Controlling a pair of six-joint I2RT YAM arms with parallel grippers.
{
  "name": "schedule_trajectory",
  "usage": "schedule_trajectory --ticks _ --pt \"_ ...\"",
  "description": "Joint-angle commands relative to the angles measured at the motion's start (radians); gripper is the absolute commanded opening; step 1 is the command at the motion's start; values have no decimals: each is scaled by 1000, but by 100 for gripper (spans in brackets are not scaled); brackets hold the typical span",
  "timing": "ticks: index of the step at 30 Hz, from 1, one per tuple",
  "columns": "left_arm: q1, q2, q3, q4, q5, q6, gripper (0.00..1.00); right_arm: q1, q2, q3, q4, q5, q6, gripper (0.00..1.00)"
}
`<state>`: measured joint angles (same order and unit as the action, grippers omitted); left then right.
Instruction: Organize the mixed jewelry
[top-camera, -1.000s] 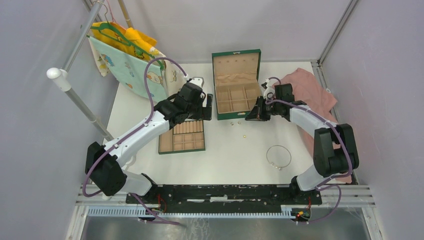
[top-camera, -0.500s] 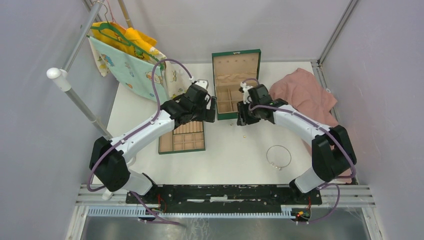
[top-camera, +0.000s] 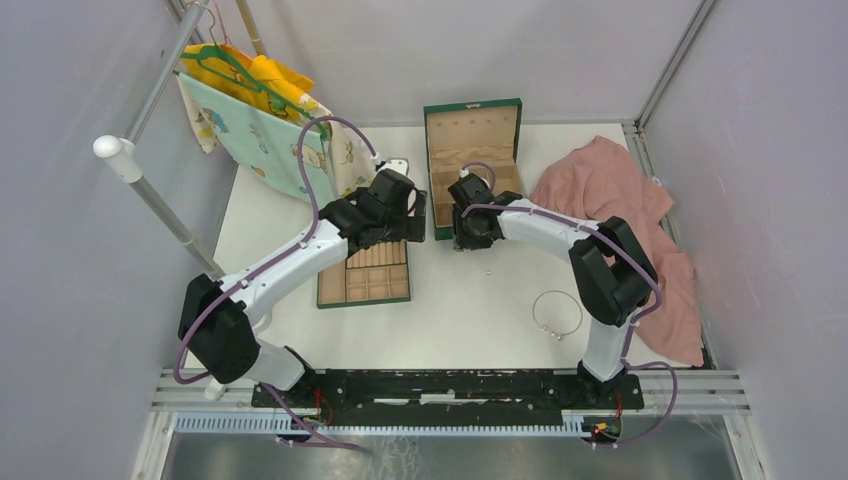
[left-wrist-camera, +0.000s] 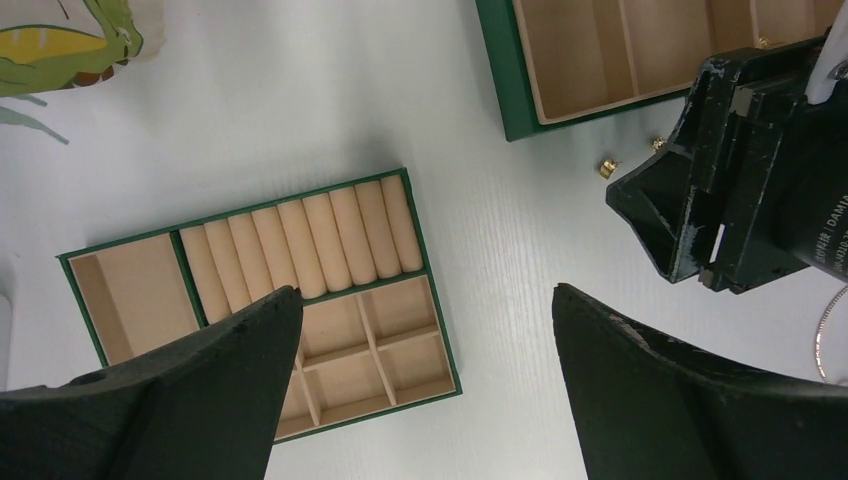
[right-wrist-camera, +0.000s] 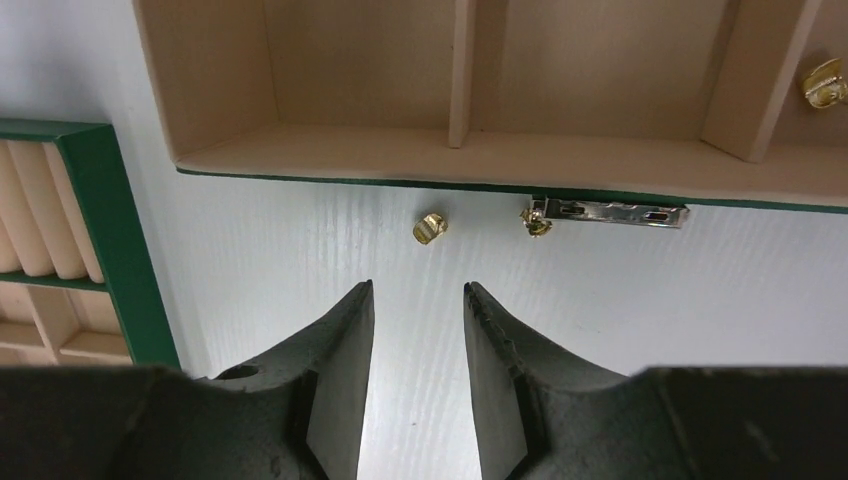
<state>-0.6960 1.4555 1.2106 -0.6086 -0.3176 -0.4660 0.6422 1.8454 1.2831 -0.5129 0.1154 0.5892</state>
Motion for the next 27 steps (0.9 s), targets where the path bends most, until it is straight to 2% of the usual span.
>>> schedule_trajectory --ticks 1,9,18,27 --pt "3 -40 32 -1 -39 -24 100 24 17 59 -2 85 104 44" --pt "4 -50 24 -2 -41 -4 100 35 86 86 -15 121 170 40" --pt "2 -54 23 -5 -37 13 100 36 158 160 -62 179 154 37" --pt "3 -54 18 -3 -43 13 100 37 150 116 -68 194 159 32"
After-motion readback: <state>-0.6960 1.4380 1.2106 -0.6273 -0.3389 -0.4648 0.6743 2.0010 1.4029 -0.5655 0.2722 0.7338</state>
